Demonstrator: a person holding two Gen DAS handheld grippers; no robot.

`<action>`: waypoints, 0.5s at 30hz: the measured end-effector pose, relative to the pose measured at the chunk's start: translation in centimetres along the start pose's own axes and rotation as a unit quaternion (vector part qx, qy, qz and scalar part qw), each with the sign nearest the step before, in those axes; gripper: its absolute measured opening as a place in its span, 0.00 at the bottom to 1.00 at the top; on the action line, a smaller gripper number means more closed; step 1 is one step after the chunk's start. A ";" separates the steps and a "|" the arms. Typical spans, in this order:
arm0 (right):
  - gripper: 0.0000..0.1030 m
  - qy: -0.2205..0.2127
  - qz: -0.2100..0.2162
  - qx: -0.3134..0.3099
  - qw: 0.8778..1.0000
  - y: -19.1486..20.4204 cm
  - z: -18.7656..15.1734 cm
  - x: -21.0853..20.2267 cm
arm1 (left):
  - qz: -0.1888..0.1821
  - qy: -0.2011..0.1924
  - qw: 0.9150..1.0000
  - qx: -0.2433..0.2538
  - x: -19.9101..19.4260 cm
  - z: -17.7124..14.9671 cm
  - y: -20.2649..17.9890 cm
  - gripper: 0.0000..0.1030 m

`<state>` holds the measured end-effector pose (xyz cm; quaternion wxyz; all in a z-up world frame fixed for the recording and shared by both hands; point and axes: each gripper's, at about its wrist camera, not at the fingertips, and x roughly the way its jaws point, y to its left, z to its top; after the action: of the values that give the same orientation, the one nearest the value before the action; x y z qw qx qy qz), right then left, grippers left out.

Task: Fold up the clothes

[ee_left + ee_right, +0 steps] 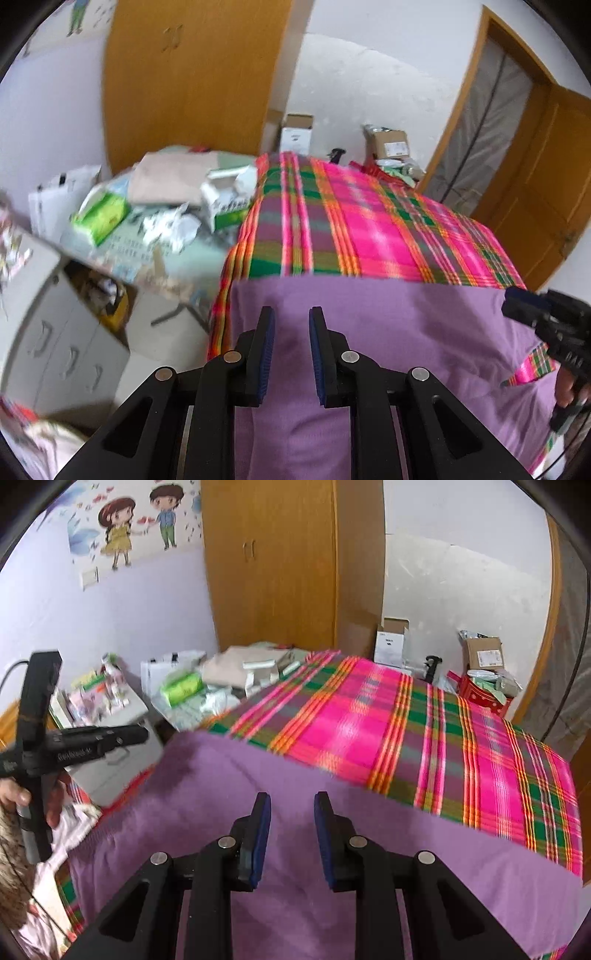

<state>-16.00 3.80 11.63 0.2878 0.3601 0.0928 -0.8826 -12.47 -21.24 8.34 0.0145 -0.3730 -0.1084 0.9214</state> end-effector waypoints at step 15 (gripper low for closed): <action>0.41 0.075 0.026 -0.019 0.997 -3.5 2.3 10.5 | 0.012 0.078 0.990 0.115 9.0 3.2 -0.6 0.19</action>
<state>-25.37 1.16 5.94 0.3102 0.4216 0.1215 -0.8434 -21.20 -20.28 4.48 0.0549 -0.4407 0.0040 0.8960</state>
